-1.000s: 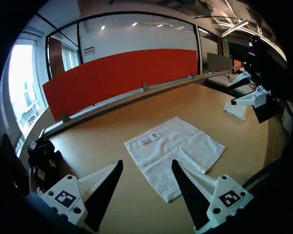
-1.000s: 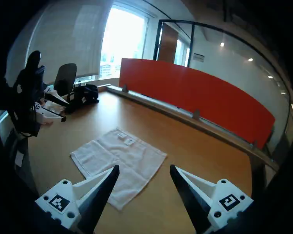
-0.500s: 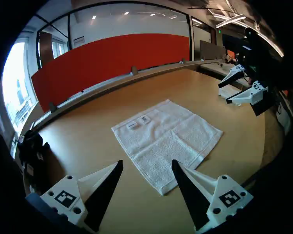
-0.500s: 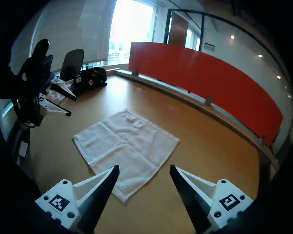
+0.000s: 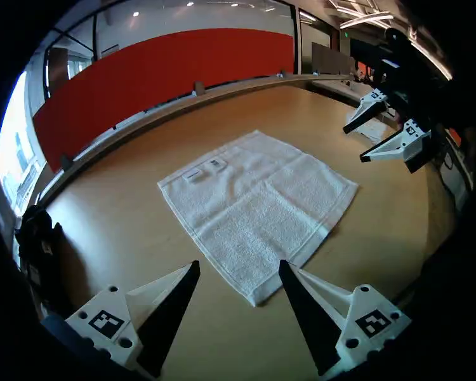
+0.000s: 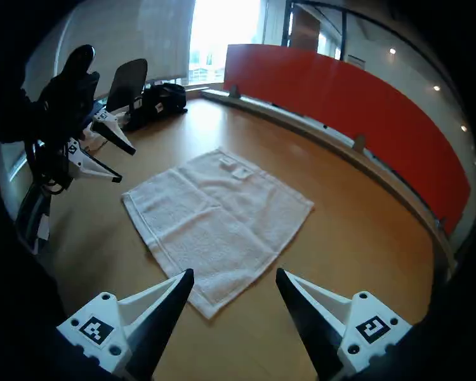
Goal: Fold towel
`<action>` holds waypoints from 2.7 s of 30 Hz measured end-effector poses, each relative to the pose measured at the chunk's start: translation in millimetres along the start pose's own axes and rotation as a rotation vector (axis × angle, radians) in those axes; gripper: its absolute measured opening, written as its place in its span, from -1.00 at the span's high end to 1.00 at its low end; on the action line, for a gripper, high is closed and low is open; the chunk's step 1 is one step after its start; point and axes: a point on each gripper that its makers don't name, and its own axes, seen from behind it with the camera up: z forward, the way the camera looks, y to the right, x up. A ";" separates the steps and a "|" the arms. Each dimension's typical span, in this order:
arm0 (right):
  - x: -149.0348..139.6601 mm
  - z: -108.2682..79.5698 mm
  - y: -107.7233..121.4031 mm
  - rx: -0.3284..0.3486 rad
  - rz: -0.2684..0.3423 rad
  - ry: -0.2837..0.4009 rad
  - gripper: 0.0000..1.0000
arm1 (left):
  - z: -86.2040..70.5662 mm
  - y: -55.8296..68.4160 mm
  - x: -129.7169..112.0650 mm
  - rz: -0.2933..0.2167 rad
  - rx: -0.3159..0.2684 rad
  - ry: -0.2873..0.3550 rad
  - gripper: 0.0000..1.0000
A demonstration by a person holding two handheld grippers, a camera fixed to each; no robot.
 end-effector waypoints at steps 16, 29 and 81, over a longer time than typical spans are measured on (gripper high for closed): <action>-45.6 19.9 -13.4 0.066 -0.014 -0.117 -0.98 | 24.2 16.7 -38.7 0.002 -0.067 -0.121 -0.84; -59.7 31.2 -19.8 0.108 -0.015 -0.151 -0.79 | 31.0 20.9 -54.7 -0.011 -0.085 -0.175 -0.83; -59.3 24.7 -27.6 0.131 -0.005 -0.119 0.79 | 38.2 26.9 -45.5 -0.032 -0.083 -0.184 0.66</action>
